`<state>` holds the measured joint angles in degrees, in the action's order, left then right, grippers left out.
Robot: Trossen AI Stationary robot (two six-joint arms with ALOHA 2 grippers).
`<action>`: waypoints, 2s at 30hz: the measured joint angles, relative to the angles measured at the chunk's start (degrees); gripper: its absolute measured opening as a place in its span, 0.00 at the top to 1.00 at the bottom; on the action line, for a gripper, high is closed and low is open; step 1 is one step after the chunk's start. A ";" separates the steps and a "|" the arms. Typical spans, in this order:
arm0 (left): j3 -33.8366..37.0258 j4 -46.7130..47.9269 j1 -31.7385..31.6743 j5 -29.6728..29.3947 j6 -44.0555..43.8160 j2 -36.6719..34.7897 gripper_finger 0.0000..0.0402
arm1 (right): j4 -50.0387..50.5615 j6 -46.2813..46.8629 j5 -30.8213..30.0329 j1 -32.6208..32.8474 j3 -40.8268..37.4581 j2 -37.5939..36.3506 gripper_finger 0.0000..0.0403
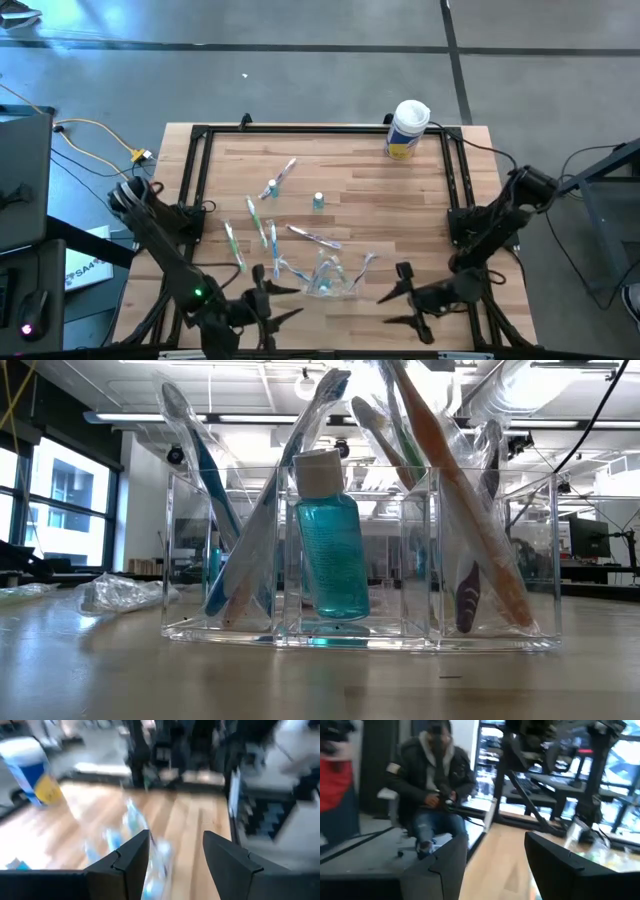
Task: Pick & Place toothbrushing station
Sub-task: Put the green toothbrush into the transparent organizer
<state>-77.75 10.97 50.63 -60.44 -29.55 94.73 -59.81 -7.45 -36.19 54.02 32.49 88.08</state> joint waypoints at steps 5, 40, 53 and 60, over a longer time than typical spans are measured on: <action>-0.01 22.49 0.02 17.56 -5.67 -3.53 0.54 | 0.59 -0.49 0.36 4.18 0.00 -1.21 0.52; 17.64 57.31 -7.59 54.14 4.38 -3.83 0.54 | 6.56 12.23 -2.44 5.45 0.00 -1.21 0.52; 23.64 51.69 -21.00 59.50 25.09 -3.82 0.54 | 10.78 21.38 -2.26 5.07 0.00 -1.19 0.52; 26.41 49.89 -24.52 59.91 28.44 -3.82 0.54 | 11.66 25.95 -2.24 5.12 0.00 -1.19 0.52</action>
<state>-51.34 60.87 26.11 -0.54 -1.11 90.91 -48.15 18.49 -38.44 59.15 32.49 86.89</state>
